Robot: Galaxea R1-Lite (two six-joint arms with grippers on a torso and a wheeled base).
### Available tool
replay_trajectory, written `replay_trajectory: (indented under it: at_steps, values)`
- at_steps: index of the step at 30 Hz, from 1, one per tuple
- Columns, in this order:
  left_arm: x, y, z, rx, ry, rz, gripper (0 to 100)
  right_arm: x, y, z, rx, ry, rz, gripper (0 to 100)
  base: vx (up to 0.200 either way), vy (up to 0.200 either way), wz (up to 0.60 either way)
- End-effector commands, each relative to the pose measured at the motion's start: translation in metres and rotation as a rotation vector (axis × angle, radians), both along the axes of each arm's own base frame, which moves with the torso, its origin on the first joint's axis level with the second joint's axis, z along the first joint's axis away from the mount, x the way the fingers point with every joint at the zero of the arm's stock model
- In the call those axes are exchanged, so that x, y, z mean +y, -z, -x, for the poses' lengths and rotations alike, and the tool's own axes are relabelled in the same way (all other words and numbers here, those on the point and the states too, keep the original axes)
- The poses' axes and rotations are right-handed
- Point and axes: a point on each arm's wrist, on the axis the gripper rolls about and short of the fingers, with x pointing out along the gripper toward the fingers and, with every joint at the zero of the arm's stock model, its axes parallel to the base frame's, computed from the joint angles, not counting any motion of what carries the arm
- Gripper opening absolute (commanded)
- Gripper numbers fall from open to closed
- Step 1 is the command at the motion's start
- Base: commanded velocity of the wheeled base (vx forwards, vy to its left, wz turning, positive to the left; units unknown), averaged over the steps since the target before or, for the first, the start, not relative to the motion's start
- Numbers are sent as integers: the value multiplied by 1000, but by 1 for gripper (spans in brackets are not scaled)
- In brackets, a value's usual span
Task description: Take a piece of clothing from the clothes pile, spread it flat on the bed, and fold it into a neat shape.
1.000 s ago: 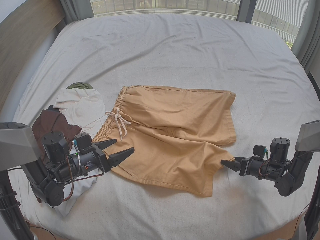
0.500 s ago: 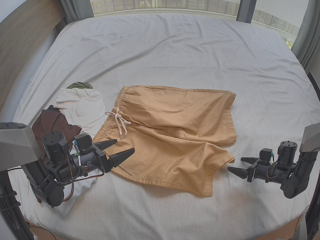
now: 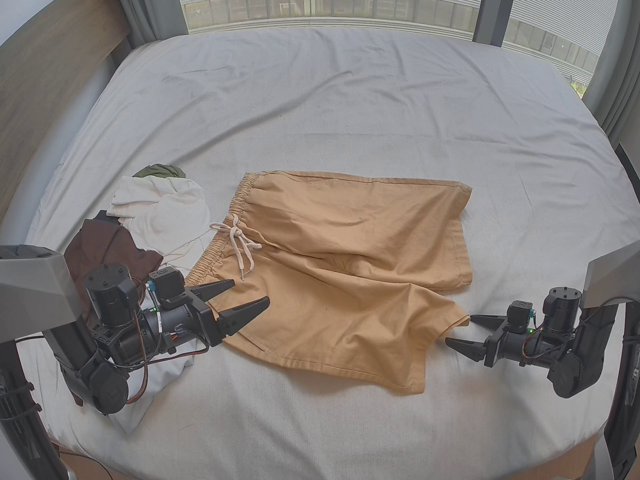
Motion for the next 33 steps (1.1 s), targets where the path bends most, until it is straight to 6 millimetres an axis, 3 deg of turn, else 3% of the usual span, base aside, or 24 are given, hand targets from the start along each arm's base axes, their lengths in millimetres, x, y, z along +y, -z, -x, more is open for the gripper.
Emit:
replay_trajectory:
  at_steps: [1, 2, 19, 33]
  values:
    - [0, 1, 0, 2, -1, 0, 100, 1, 3, -5, -3, -2, -1, 100, 0, 0, 0]
    - [0, 1, 1, 8, 0, -2, 100, 2, 0, -7, -20, -2, -5, 0, 0, 0, 0]
    - [-1, 2, 2, 12, 5, -3, 100, 0, -21, -19, -123, 15, -10, 0, 0, 0, 0]
    - [-2, 4, 1, 16, 7, -4, 100, -14, -47, -67, -319, 120, -7, 0, 0, 0, 0]
